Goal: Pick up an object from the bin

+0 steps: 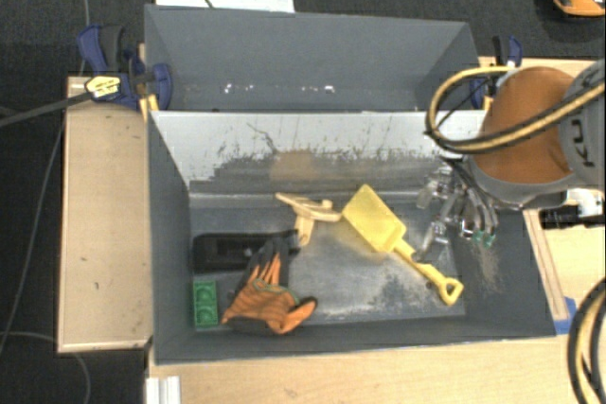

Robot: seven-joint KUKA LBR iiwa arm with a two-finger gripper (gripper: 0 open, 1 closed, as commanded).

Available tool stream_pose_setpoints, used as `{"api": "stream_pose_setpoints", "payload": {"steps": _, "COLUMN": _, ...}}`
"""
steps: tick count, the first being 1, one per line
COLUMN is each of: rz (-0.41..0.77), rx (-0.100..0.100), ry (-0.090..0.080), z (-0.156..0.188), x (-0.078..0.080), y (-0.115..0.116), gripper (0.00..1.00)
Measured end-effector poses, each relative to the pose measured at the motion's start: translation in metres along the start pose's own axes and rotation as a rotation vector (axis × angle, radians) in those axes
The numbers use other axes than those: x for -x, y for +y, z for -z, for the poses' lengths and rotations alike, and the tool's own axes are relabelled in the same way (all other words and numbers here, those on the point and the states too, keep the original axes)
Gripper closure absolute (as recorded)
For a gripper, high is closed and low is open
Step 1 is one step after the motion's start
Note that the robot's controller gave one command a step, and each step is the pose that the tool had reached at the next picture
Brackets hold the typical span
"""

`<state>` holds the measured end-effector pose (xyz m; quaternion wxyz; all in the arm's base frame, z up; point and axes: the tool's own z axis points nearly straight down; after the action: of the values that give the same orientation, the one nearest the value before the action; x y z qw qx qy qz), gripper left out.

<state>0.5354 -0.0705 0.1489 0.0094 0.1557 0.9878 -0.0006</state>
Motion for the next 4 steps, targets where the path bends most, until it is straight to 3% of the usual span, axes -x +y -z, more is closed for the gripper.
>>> {"api": "stream_pose_setpoints", "payload": {"steps": 1, "rz": 0.253, "rx": 0.002, "ry": 0.021, "z": -0.048, "x": -0.035, "y": -0.04, "gripper": 0.0}}
{"api": "stream_pose_setpoints", "payload": {"steps": 2, "rz": -0.138, "rx": 0.001, "ry": 0.0, "z": -0.078, "x": -0.016, "y": -0.018, "gripper": 0.0}}
{"api": "stream_pose_setpoints", "payload": {"steps": 3, "rz": 0.027, "rx": 0.001, "ry": 0.015, "z": -0.078, "x": 0.009, "y": -0.014, "gripper": 1.0}}
{"api": "stream_pose_setpoints", "payload": {"steps": 4, "rz": 0.028, "rx": 0.001, "ry": 0.015, "z": -0.078, "x": 0.009, "y": -0.014, "gripper": 1.0}}
